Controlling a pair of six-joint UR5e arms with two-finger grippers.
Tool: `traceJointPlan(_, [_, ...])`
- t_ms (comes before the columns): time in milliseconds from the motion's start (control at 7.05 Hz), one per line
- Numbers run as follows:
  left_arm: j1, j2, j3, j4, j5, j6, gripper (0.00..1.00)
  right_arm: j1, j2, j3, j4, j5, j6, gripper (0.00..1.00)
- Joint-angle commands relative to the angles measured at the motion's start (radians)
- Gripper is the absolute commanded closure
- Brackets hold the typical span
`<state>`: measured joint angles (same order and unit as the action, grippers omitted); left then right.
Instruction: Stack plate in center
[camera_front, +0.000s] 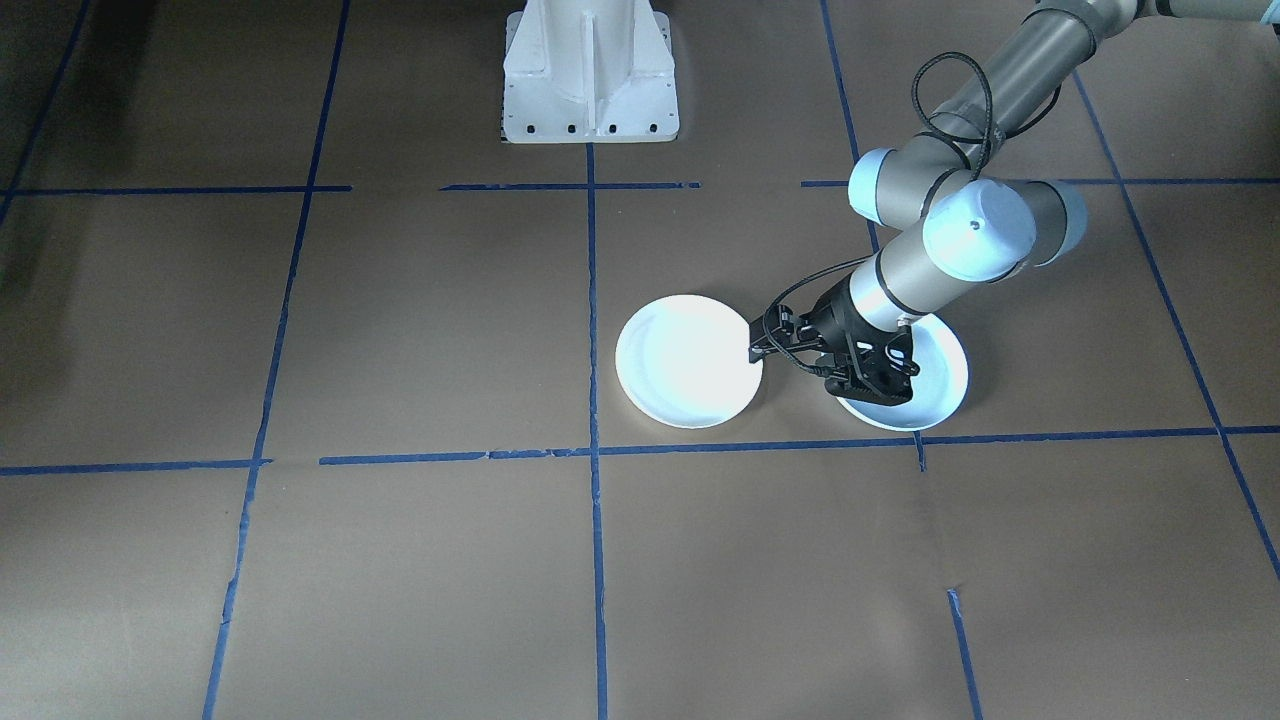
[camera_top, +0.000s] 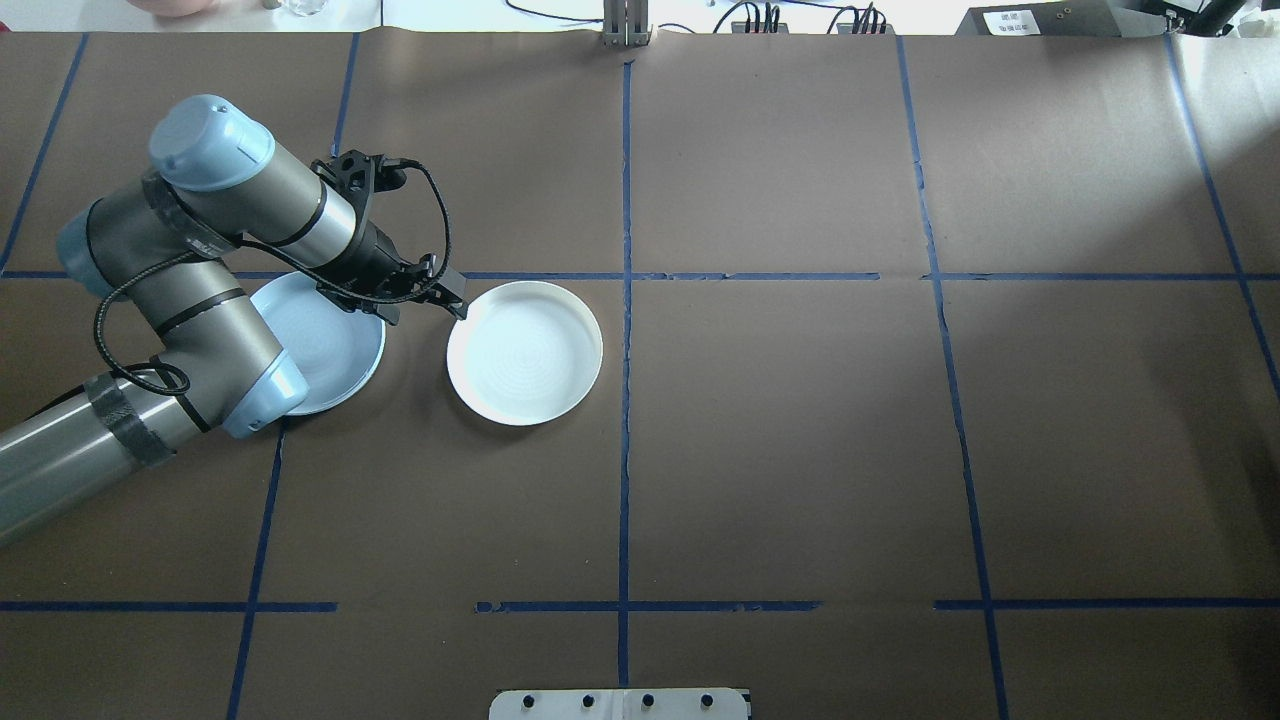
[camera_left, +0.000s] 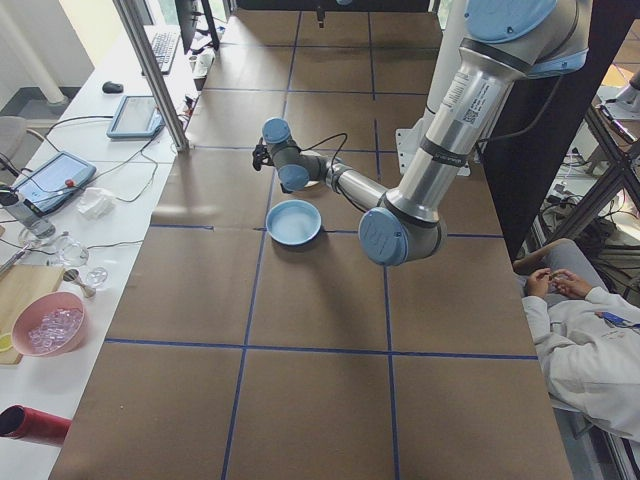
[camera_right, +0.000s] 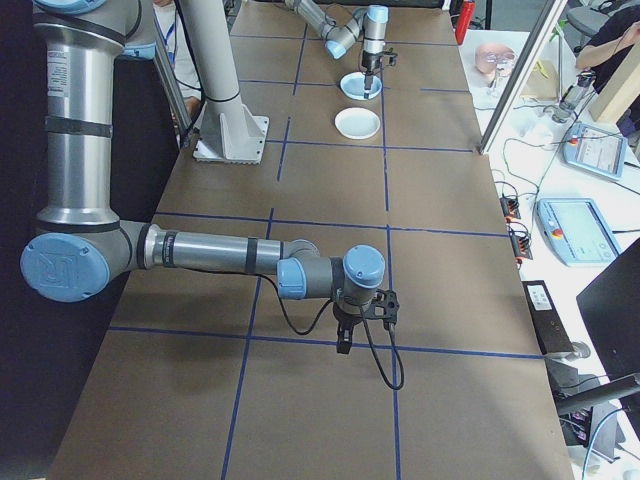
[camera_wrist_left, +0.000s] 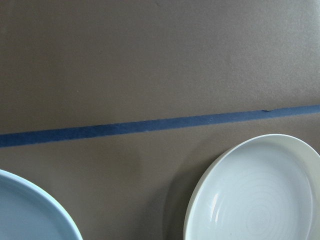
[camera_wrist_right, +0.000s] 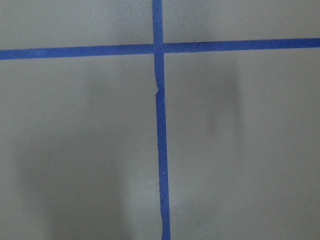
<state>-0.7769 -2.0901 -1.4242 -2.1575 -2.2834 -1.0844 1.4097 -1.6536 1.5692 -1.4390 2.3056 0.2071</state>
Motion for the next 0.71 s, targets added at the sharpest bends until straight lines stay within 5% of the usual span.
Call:
traceJointPlan(0, [0.028,-0.045,0.074,-0.002,0.007,-0.023,0.01,0.0,0.0,0.0,0.0,0.0,0.0,0.0])
traceJointPlan(568, [0.056,-0.048,0.088,-0.001,0.009,-0.023,0.33,0.0,0.0,0.0,-0.001,0.0,0.0,0.0])
